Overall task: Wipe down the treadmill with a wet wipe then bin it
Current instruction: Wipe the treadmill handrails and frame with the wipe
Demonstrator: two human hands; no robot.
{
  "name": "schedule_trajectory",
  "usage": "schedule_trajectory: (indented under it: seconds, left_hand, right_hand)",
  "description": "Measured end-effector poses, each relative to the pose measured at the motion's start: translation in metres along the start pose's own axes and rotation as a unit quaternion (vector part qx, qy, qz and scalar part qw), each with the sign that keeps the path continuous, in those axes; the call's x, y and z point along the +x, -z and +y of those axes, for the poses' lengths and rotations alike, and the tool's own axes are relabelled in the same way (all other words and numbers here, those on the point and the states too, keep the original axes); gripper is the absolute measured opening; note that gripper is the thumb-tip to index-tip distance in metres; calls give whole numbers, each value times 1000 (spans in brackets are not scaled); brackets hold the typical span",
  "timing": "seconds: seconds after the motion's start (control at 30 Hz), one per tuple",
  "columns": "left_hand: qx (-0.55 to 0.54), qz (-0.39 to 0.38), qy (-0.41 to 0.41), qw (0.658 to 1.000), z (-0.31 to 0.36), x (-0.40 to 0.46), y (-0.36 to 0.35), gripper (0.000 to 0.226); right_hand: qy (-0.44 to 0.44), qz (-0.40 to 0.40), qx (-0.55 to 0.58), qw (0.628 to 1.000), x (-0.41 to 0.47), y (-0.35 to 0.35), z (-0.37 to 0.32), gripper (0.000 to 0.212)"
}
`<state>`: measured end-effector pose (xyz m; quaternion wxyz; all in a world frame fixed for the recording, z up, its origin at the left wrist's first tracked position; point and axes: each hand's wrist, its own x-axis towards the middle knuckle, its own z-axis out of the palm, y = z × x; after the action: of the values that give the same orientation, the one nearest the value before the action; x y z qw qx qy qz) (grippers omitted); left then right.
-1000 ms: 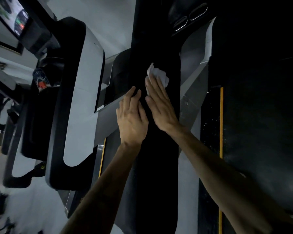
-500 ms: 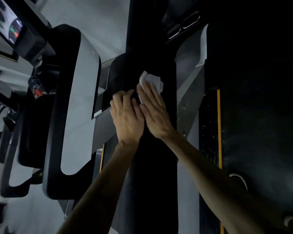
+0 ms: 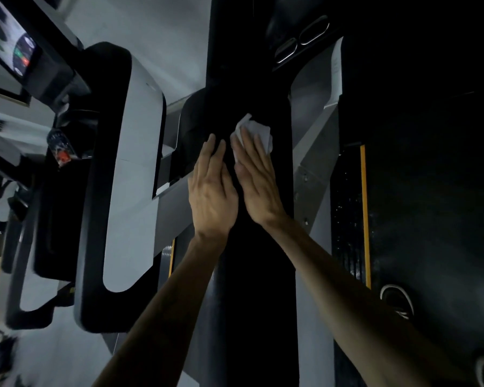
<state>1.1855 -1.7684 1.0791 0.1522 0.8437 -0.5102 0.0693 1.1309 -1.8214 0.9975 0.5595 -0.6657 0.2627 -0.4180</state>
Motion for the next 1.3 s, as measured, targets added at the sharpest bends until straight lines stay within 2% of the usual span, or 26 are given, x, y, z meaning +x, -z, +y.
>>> schedule_trajectory:
  seconds: [0.1, 0.23, 0.33, 0.43, 0.53, 0.6, 0.67, 0.77, 0.93, 1.03, 1.17, 1.3]
  left_hand:
    - [8, -2, -14, 1000, -2, 0, -1, 48]
    - [31, -1, -16, 999, -1, 2, -2, 45]
    - [57, 6, -21, 998, 2, 2, -3, 42]
    - [79, 14, -26, 996, 3, 4, -4, 40]
    - [88, 15, -31, 996, 2, 5, -5, 41]
    - [84, 17, -33, 996, 1, 5, -5, 41]
    - [83, 19, -36, 996, 1, 5, -5, 41]
    - [83, 21, -41, 995, 2, 5, -5, 40]
    - [91, 27, -40, 995, 4, 7, -4, 39]
    - [85, 24, -41, 995, 5, 8, -4, 40]
    - [82, 30, -40, 995, 7, 8, -4, 39]
    - [92, 32, -42, 994, 8, 10, -3, 39]
  right_hand:
    - [-59, -12, -2, 998, 12, 1, 9, 59]
    - [-93, 18, 33, 995, -26, -6, 13, 62]
    - [-59, 10, 28, 998, -43, -12, 8, 56]
    - [-21, 10, 19, 1000, -14, -6, 15, 54]
    - [-77, 2, 16, 997, 7, 1, 32, 57]
    - [-136, 11, 47, 989, -8, 0, 35, 61]
    - [-154, 16, 71, 985, -37, -3, 30, 61]
    - [-144, 1, 83, 986, -58, -7, 24, 60]
    - [-93, -21, 56, 994, -10, 3, 34, 58]
    - [-117, -23, 62, 991, 0, 8, 48, 57]
    - [-178, -2, 79, 981, -37, -3, 37, 70]
    - [-144, -17, 86, 986, -48, -4, 29, 65]
